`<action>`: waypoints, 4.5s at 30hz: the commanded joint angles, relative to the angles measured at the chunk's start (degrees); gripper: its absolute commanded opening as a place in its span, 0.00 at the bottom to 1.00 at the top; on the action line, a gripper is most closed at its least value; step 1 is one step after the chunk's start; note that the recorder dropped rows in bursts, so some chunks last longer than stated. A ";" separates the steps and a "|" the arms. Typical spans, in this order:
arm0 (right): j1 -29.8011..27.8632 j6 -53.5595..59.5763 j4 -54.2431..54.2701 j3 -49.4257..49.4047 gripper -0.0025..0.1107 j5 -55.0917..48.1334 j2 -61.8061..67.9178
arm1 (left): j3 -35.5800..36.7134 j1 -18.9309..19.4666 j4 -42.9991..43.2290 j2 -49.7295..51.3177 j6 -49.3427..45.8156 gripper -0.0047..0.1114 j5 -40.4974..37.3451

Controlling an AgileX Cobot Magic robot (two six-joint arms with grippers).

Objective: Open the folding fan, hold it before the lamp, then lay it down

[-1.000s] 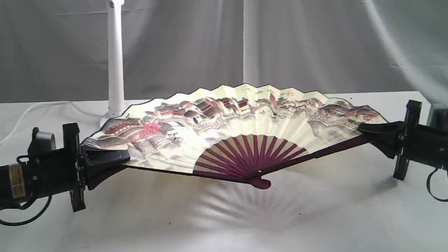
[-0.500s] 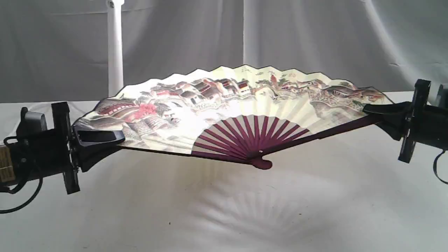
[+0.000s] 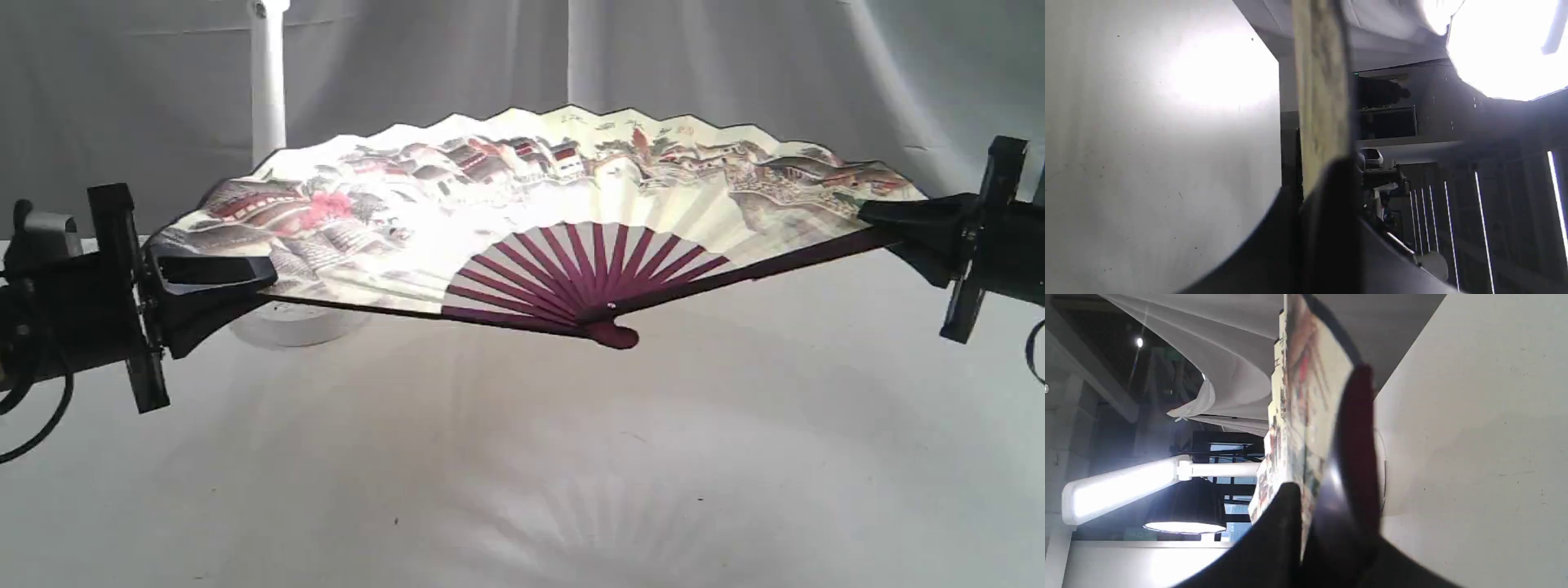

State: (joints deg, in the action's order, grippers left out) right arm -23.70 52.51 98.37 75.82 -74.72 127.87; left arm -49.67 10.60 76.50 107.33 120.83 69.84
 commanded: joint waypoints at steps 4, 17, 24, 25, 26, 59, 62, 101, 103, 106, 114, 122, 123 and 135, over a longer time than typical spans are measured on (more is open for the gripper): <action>-2.48 2.70 1.58 0.95 0.02 4.76 -3.01 | 0.13 1.43 -4.17 -3.78 1.81 0.04 0.13; -2.03 -2.07 1.58 0.95 0.02 4.76 -7.75 | 0.13 1.43 -6.66 -4.75 1.69 0.04 0.13; -1.64 -5.34 1.58 3.62 0.02 4.76 -8.10 | 0.13 1.43 -8.95 -4.75 1.69 0.04 0.13; -1.52 -5.60 1.58 3.62 0.02 4.76 -8.10 | 0.13 1.43 -9.10 -4.75 1.69 0.04 0.13; -1.34 -5.86 1.58 3.62 0.02 4.76 -8.10 | 0.13 1.43 -9.32 -4.75 1.69 0.04 0.13; -1.38 -7.77 1.58 3.62 0.02 4.76 -11.59 | 0.13 1.43 -10.99 -10.00 1.80 0.04 0.13; -1.38 -7.77 1.58 3.62 0.02 4.76 -11.59 | 0.13 1.43 -10.08 -10.01 1.80 0.04 0.13; -1.49 2.97 -2.60 -5.59 0.02 5.33 -11.50 | 5.97 1.43 3.06 -9.89 -2.08 0.04 -11.67; -1.49 3.45 -2.60 -6.75 0.02 5.44 -11.50 | 7.60 1.43 1.16 -9.89 -3.84 0.04 -11.67; -1.49 4.77 -2.49 -8.29 0.02 6.34 -11.50 | 10.01 1.43 -0.39 -9.89 -6.00 0.04 -12.19; -1.58 12.10 -0.97 -14.50 0.02 7.48 -11.50 | 13.99 1.43 -1.70 -9.76 -10.38 0.04 -13.83; -3.06 17.01 0.09 -20.57 0.02 7.07 -11.50 | 17.40 1.43 -3.70 -4.59 -15.30 0.04 -8.37; -3.15 17.75 0.09 -21.05 0.02 6.97 -11.50 | 17.97 1.43 -4.49 -3.69 -16.85 0.04 -8.37; -3.15 24.45 1.58 -29.73 0.02 7.07 -11.50 | 21.50 1.43 -6.59 1.67 -23.81 0.04 -7.91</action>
State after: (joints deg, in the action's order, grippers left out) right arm -26.27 73.16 99.91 47.12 -69.01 116.80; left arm -28.59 11.76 71.61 108.61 99.85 67.18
